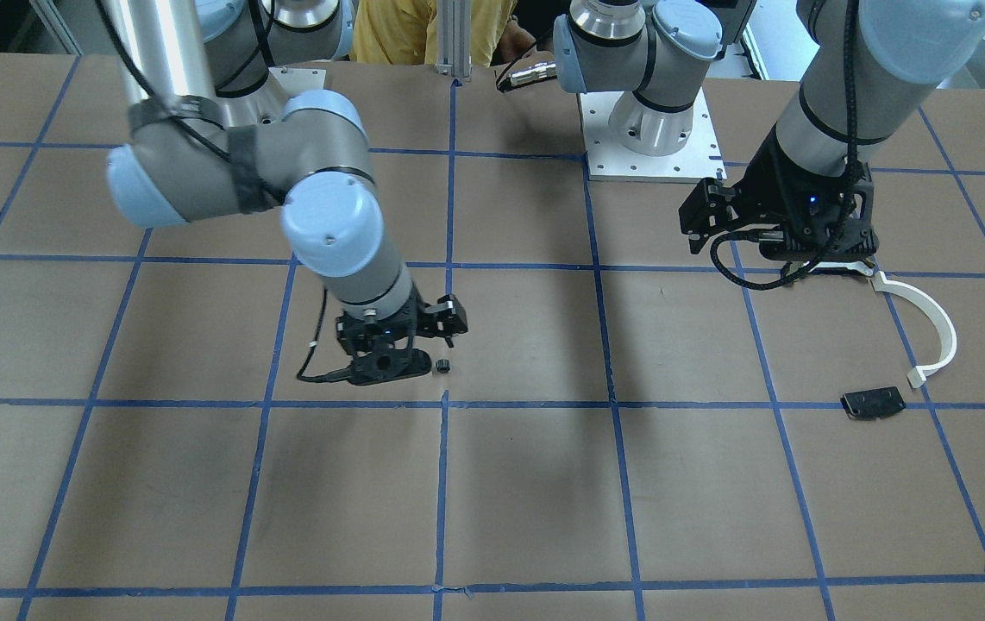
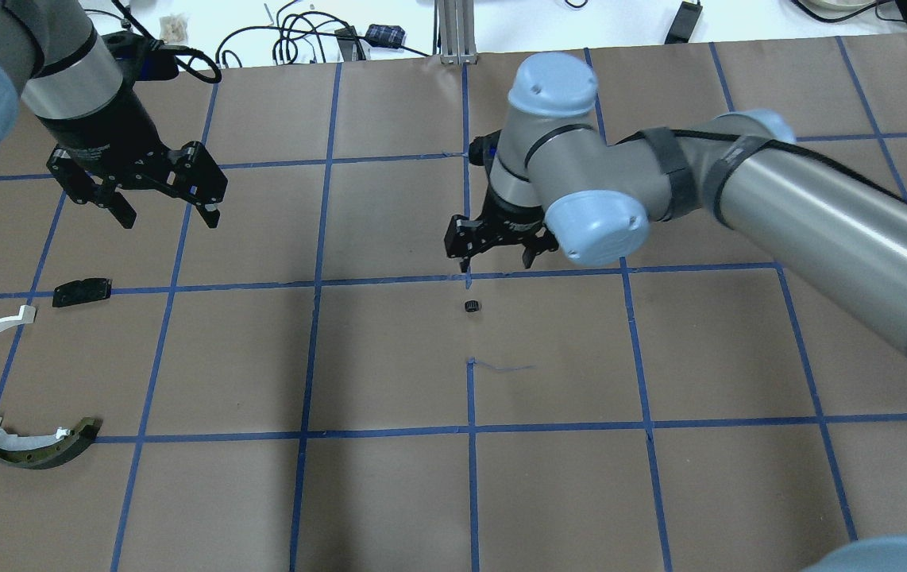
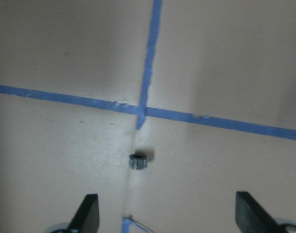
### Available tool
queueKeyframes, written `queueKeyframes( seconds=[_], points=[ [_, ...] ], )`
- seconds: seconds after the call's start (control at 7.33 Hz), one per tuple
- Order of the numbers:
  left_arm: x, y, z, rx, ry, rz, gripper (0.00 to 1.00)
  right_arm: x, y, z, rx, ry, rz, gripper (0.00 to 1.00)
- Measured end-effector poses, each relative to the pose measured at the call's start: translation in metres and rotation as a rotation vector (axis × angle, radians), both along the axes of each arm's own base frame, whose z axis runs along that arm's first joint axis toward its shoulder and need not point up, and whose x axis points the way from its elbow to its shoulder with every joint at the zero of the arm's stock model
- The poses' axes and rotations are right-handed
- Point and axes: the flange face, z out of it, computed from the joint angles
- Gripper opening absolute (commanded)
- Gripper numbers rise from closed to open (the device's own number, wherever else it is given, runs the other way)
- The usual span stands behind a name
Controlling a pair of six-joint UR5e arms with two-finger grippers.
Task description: Place bearing gear from tray to pile
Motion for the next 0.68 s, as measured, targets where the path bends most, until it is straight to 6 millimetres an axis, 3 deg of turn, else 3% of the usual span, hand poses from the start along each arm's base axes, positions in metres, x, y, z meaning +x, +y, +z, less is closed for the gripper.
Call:
queueKeyframes(
  seconds=[0.27,0.41,0.68],
  points=[
    [-0.022,-0.005,-0.012,0.009,0.0,0.0,1.0,-0.119,-0.019,0.043,-0.02,0.025,0.01,1.0],
    [-0.046,-0.006,-0.021,0.015,-0.005,-0.009,1.0,-0.175,-0.023,0.051,-0.026,0.053,0.047,1.0],
    [-0.115,-0.008,-0.055,-0.006,-0.013,-0.042,1.0,-0.295,-0.024,0.06,-0.068,0.07,0.233,1.0]
  ],
)
